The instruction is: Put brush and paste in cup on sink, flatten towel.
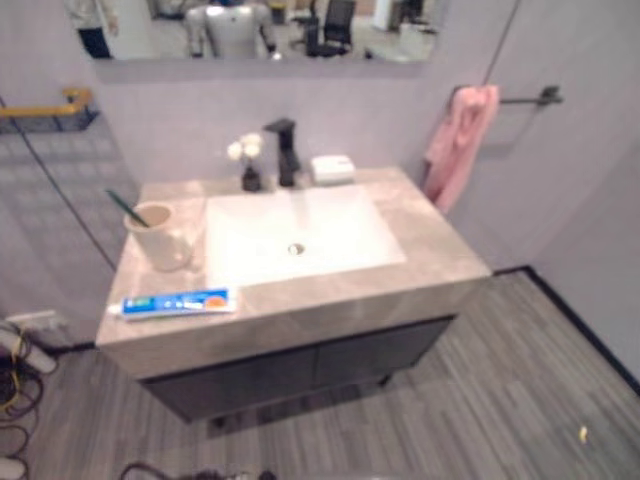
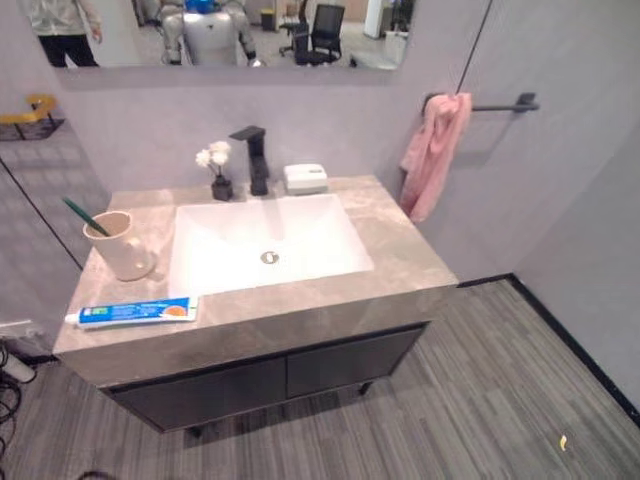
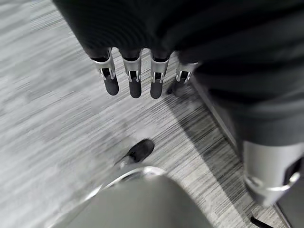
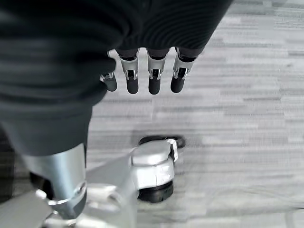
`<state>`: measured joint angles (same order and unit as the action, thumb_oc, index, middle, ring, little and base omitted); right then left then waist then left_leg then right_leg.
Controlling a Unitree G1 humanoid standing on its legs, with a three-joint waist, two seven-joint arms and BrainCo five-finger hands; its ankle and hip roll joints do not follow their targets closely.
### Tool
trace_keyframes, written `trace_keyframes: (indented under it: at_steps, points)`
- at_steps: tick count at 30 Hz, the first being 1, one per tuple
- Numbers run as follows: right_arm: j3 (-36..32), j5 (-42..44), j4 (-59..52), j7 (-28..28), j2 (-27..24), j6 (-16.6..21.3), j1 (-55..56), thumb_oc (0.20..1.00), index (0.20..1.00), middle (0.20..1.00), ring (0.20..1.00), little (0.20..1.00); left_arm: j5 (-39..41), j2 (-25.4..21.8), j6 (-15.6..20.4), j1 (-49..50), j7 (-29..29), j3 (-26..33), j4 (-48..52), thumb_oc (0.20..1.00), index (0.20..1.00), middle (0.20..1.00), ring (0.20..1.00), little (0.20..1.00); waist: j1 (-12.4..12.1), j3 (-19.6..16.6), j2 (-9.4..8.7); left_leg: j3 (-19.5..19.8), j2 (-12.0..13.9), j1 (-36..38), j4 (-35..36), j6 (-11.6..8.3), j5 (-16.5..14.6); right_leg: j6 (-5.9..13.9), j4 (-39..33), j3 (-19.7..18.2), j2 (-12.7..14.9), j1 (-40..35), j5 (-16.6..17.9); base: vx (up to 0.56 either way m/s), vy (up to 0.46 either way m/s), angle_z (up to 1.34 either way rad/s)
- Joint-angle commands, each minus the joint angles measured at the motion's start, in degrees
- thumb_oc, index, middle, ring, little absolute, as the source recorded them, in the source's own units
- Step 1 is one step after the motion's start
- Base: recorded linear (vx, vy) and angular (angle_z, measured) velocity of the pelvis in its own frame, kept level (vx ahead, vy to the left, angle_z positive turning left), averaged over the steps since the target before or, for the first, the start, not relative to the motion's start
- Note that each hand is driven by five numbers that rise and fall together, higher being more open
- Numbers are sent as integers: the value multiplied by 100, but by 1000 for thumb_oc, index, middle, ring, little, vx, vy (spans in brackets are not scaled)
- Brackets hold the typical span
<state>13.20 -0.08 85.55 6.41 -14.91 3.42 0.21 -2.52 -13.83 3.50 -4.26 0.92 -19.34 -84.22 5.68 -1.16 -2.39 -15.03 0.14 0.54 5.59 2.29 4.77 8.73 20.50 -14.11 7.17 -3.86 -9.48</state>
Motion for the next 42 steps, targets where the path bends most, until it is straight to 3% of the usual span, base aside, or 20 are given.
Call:
trace_keyframes:
  at_steps: [1, 2, 6, 7, 8, 9, 11, 12, 16, 21, 27, 31, 32, 37, 42]
  points:
    - [163, -128, 26, -81, -118, 41, -324, 1000, 1000, 1000, 1000, 1000, -307, 109, 112, -196, 34, 67, 46, 1000, 1000, 1000, 1000, 1000, -188, 59, 68, 364, 383, -653, -329, -403, 61, -124, -417, 100, -260, -145, 2037, 106, 220, -31]
    - [256, -199, -70, -103, -104, 63, -364, 1000, 1000, 1000, 1000, 1000, -384, 134, 108, -213, 35, 4, 65, 1000, 1000, 1000, 1000, 1000, -197, 100, 128, 391, 359, -511, -248, -364, 34, -117, 50, 194, -275, 21, 2228, 57, 115, -15]
    - [255, -199, -70, -102, -105, 63, -364, 1000, 1000, 1000, 1000, 1000, -384, 135, 108, -213, 35, 4, 65, 1000, 1000, 1000, 1000, 1000, -199, 97, 130, 390, 362, -515, -250, -365, 34, -117, 50, 192, -277, 26, 2230, 31, 81, -5]
    - [350, -241, -254, -142, -99, 98, -429, 1000, 1000, 1000, 1000, 1000, -412, 182, 109, -259, 35, -55, 110, 1000, 1000, 1000, 1000, 1000, -132, 270, 253, 483, 374, -223, -146, -305, 7, -139, 881, 441, -491, 457, 2239, 244, 475, -11]
    - [389, -212, -604, -217, 14, 151, -524, 1000, 1000, 1000, 1000, 1000, -389, 294, 93, -132, 16, -4, 42, 1000, 1000, 1000, 1000, 1000, -126, 305, 333, 355, 421, 168, -59, -273, -149, -294, 891, 1664, 117, 914, 1939, 317, 479, -1]
    - [359, -187, -640, -223, 51, 170, -541, 1000, 1000, 1000, 1000, 1000, -379, 308, 99, -45, 24, 63, 5, 1000, 1000, 1000, 1000, 1000, -140, 252, 309, 300, 431, 203, -59, -319, -202, -304, 415, 1858, 192, 978, 1821, 306, 271, 7]
    - [411, -205, -619, -195, 105, 188, -503, 1000, 1000, 1000, 1000, 1000, -372, 325, 94, 32, 26, 118, -4, 1000, 1000, 1000, 1000, 1000, -82, 227, 272, 456, 390, 292, -59, -383, -216, -258, -272, 1689, 109, 885, 1805, 195, -49, 5]
    - [412, -205, -619, -195, 105, 189, -503, 1000, 1000, 1000, 1000, 1000, -372, 325, 94, 32, 26, 119, -4, 1000, 1000, 1000, 1000, 1000, -73, 238, 272, 465, 391, 302, -59, -383, -218, -258, -278, 1699, 110, 867, 1804, 144, -89, -20]
    - [482, -196, -648, -213, 28, 179, -556, 1000, 1000, 1000, 1000, 1000, -370, 304, 108, 5, 32, 71, 36, 1000, 1000, 1000, 1000, 1000, 7, 220, 158, 785, 354, 428, -59, -411, -279, -191, -1152, 1064, 23, 720, 1863, 106, -125, 32]
    - [555, -229, -560, -215, -60, 195, -650, 1000, 1000, 1000, 1000, 1000, -218, 213, 127, 33, 52, 292, 3, 1000, 1000, 1000, 1000, 1000, -201, 115, -47, 916, 486, 380, -59, -517, -298, -307, -1835, 1245, -146, 241, 1544, 28, -227, 44]
    - [480, -195, -367, -286, -207, 204, -705, 1000, 1000, 1000, 1000, 1000, -179, 183, 146, -33, 82, 305, 101, 1000, 1000, 1000, 1000, 1000, -254, 159, -65, 1099, 676, 233, -59, -678, -188, -481, -2082, 1524, -284, 96, 1375, -19, -233, 23]
    - [415, -189, -245, -371, -272, 201, -702, 1000, 1000, 1000, 1000, 1000, -316, 134, 210, -89, 138, 138, 306, 1000, 1000, 1000, 1000, 1000, -274, 169, -34, 1039, 812, 64, -59, -838, -99, -504, -2322, 1823, -326, 35, 1400, -42, -125, 39]
    - [315, -138, -242, -409, -325, 212, -669, 1000, 1000, 1000, 1000, 1000, -373, 101, 236, -101, 140, 101, 517, 1000, 1000, 1000, 1000, 1000, -260, 177, 0, 831, 865, 24, -59, -862, -82, -494, -2321, 1981, -282, 65, 1397, -37, -29, 37]
    - [408, -114, -372, -424, -354, 256, -743, 1000, 1000, 1000, 1000, 1000, -572, 37, 325, -107, 134, -48, 846, 1000, 1000, 1000, 1000, 1000, -295, 273, 33, 917, 778, 100, -115, -798, -157, -456, -2261, 1932, -178, 197, 1426, -56, -1, 21]
    - [331, -122, -153, -475, -406, 241, -717, 1000, 1000, 1000, 1000, 1000, -707, 44, 371, 23, 94, -148, 1048, 1000, 1000, 1000, 1000, 1000, -291, 176, 248, 969, 713, 229, -59, -785, -321, -422, -2342, 1914, -134, 103, 1417, 41, 88, -3]
